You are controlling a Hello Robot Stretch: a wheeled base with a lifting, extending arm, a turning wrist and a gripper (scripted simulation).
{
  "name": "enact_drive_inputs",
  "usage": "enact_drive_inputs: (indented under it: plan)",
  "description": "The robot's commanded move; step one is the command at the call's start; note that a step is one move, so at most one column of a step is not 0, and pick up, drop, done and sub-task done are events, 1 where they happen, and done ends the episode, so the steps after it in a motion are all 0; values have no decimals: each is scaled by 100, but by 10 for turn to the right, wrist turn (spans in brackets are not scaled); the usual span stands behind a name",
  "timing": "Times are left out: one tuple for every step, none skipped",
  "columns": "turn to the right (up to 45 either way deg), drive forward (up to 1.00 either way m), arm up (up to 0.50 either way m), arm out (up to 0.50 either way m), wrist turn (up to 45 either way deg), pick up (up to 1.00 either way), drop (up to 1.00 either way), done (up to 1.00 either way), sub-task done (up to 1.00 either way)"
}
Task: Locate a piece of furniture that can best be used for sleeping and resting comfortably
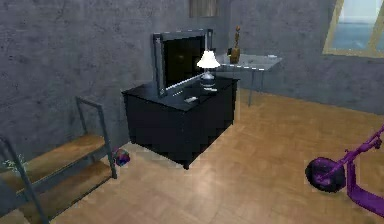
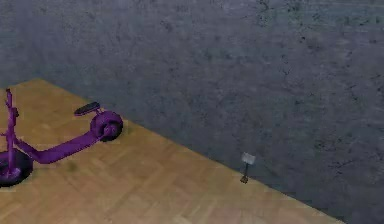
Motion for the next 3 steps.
enact_drive_inputs:
  plan:
    - [-390,0,0,0,0,0,0,0,0]
    - [0,10,0,0,0,0,0,0,0]
    - [-450,0,0,0,0,0,0,0,0]
